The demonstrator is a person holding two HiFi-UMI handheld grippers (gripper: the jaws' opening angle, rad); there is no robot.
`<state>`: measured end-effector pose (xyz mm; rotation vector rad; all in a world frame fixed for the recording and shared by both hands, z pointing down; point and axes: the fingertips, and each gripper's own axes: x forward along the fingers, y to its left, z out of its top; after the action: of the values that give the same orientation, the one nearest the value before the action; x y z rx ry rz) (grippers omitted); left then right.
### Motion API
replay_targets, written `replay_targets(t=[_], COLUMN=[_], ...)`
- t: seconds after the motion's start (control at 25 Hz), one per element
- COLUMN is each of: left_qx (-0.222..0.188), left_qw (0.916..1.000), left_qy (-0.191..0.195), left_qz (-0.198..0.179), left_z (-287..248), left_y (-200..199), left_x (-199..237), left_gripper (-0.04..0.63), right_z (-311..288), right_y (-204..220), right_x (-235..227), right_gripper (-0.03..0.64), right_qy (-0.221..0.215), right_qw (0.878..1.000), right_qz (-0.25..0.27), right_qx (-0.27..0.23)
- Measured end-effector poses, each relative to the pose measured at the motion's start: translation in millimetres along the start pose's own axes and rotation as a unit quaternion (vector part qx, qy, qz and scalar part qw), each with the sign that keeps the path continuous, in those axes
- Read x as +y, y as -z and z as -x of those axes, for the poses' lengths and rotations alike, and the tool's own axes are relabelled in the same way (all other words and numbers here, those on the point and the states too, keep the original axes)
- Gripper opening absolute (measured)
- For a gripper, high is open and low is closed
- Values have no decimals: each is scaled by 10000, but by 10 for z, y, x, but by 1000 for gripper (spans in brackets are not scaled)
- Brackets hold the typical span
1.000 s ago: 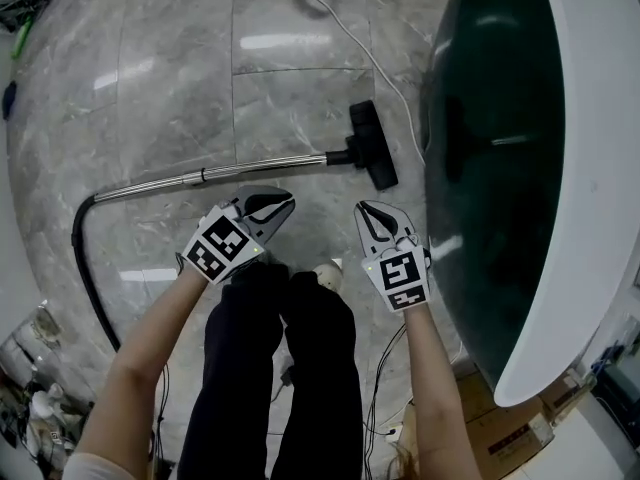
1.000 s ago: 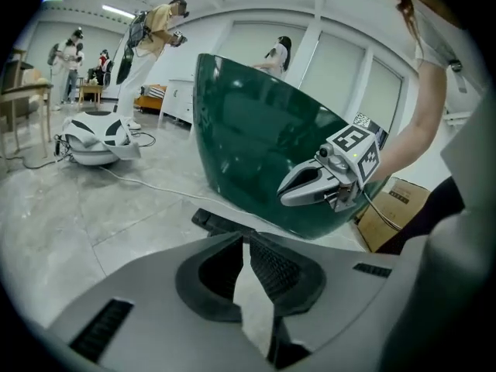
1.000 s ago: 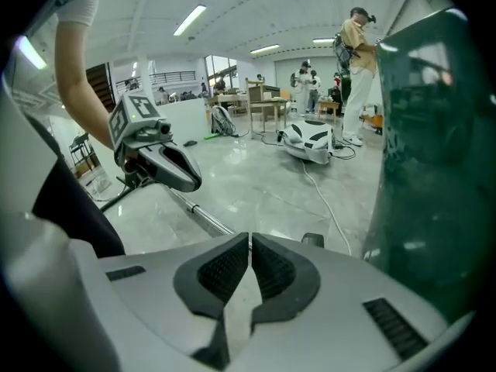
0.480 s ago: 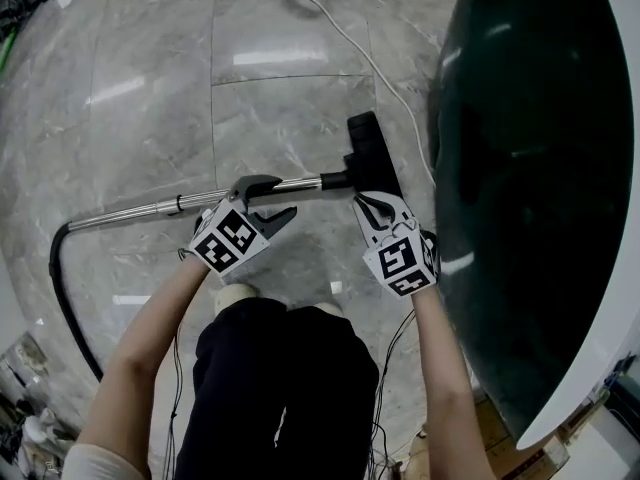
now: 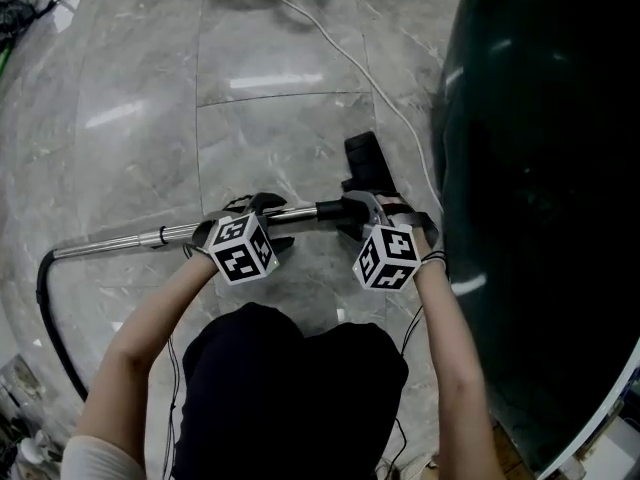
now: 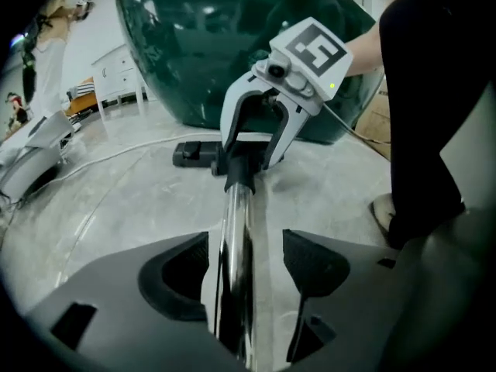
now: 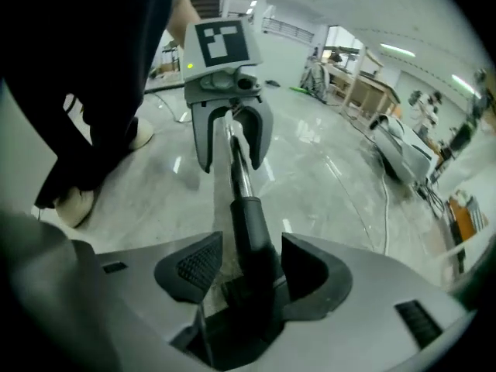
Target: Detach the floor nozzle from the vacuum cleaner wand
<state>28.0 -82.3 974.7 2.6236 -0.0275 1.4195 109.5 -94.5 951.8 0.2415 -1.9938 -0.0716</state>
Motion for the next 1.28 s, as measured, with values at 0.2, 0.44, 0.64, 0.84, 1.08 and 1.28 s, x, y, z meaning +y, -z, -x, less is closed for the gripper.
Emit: replay_targets(t=[0.2, 0.44, 0.64, 0.84, 1.08, 1.28], left_qx=[271, 322, 398, 609, 1631, 1486], left_qw=[9990, 9981, 9978, 9956, 9807, 9801], left_qy=[-334, -282, -197, -250, -1049, -1316], left_qz=[-74, -448, -489, -670, -235, -43], left_z=[-132, -138, -105, -27, 563, 850], left_y=[83, 67, 74, 82, 1277, 1474], left_x=[107, 120, 182, 313, 945, 1096], left_gripper=[237, 160, 160, 160, 160, 160], right_z=[-342, -475, -486, -490, -122, -173], right_y=[-65, 58, 51, 51, 941, 756], right_x=[46, 41, -42, -197, -590, -582], right_gripper=[227, 181, 178, 178, 176, 176], right_qy=[-138, -341, -299, -389, -87, 20], right_qw=[9912, 9861, 9877, 9871, 9808, 9879], right_qz=[1187, 1328, 1302, 1262, 609, 6], right_qx=[568, 934, 807, 909, 1849, 1549])
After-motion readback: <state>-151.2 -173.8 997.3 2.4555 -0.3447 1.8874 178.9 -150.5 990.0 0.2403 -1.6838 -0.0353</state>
